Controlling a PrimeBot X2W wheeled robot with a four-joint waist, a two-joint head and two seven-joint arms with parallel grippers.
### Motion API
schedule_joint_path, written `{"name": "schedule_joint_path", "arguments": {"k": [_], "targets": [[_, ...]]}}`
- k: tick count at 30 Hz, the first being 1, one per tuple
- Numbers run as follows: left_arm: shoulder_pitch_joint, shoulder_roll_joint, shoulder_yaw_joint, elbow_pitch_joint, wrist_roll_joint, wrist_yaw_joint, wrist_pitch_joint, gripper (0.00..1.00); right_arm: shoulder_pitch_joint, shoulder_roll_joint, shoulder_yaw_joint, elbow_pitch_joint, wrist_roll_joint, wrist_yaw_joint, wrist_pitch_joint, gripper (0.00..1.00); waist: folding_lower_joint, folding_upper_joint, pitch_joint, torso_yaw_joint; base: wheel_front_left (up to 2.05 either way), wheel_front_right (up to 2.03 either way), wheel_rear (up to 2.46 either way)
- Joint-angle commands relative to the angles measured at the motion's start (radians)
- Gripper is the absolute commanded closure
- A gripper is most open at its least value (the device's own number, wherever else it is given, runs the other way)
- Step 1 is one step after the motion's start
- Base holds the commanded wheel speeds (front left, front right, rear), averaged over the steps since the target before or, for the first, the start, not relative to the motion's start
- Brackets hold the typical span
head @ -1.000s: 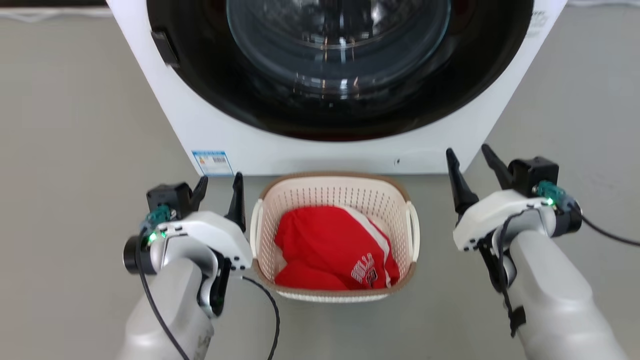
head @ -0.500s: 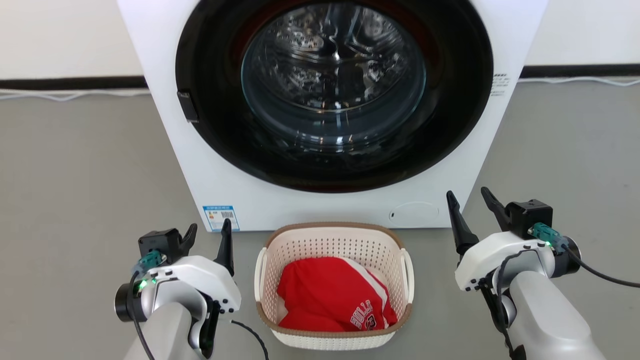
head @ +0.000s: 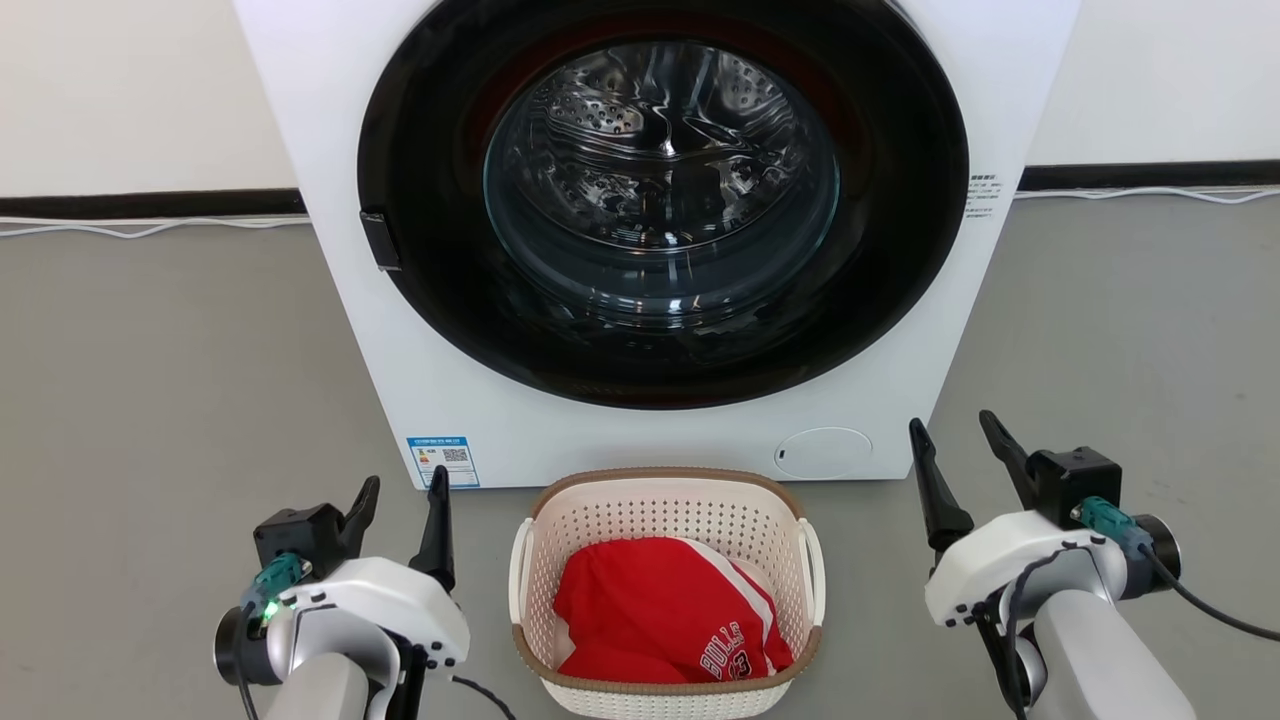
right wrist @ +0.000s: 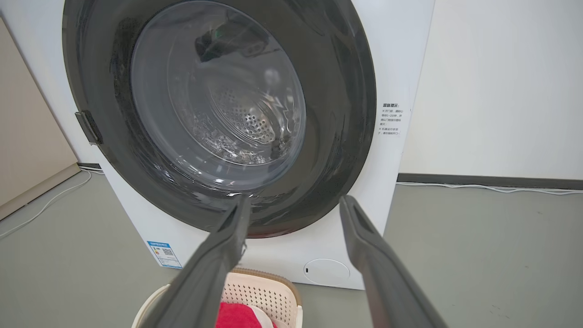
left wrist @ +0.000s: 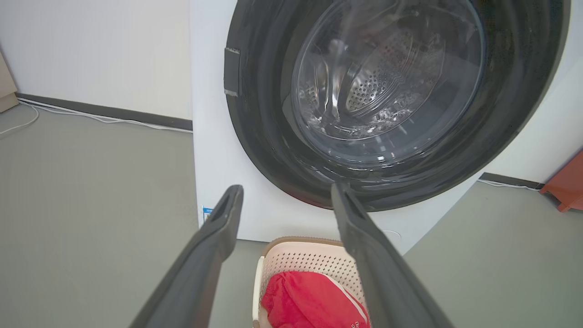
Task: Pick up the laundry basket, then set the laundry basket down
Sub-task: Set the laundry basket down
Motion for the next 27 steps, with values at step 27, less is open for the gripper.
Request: {"name": "schedule_joint_path", "arguments": {"k": [27], "targets": [[0.115,0.008,0.102,-0.146,0.049,-0.019,-0.006,0.0,0.112,0.005,-0.038,-0.143,-0.023,0.004,-0.014,0.0,0.0001,-0.0001,-0.028,-0.004,0.0,0.0,0.0]]}}
